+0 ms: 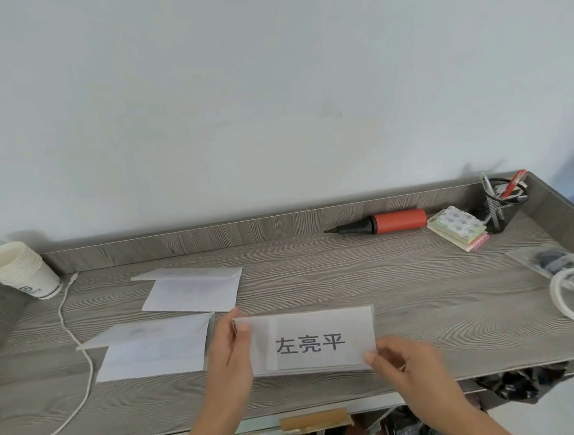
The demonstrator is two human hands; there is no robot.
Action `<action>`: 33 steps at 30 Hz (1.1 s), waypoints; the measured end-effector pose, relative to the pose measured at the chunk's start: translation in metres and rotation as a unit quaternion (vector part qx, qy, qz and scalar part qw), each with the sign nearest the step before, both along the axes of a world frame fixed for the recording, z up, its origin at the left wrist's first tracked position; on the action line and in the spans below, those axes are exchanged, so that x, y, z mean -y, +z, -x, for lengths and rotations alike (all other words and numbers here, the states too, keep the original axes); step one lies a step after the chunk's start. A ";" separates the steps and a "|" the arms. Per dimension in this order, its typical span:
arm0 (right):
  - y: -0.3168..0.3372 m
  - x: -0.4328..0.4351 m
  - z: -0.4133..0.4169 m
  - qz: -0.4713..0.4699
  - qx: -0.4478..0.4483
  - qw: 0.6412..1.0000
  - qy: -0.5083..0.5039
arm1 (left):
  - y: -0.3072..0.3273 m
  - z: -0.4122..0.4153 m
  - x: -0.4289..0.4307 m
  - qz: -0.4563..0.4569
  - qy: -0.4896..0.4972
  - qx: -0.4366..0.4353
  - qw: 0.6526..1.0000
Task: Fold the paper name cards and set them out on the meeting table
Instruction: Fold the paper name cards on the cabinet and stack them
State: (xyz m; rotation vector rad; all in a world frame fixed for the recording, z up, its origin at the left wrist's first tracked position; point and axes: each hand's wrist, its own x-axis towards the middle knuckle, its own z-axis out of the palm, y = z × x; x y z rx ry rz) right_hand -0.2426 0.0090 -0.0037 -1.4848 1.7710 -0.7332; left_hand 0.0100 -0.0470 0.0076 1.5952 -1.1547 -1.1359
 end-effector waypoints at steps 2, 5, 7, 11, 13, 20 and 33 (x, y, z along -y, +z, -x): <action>0.002 -0.002 0.002 0.015 -0.101 0.995 -0.015 | -0.001 -0.001 -0.002 0.004 -0.011 0.012 1.000; 0.011 0.000 0.003 0.058 -0.134 0.989 -0.038 | -0.004 0.001 -0.003 0.006 -0.027 0.024 0.999; 0.012 0.003 -0.003 0.070 -0.108 0.992 0.002 | -0.009 0.003 -0.004 0.003 -0.036 0.038 0.999; 0.008 0.005 -0.023 0.042 -0.049 0.997 0.035 | -0.012 -0.005 -0.002 -0.034 -0.073 0.068 0.994; 0.010 0.007 -0.024 0.045 -0.053 0.997 0.020 | -0.009 -0.015 0.001 -0.025 -0.097 0.075 0.992; 0.032 0.034 -0.023 0.191 -0.191 0.963 0.017 | -0.002 -0.106 0.039 0.141 -0.058 0.466 0.871; 0.056 0.056 -0.054 0.063 -0.333 0.928 0.153 | -0.016 -0.165 0.048 0.153 -0.149 0.613 0.760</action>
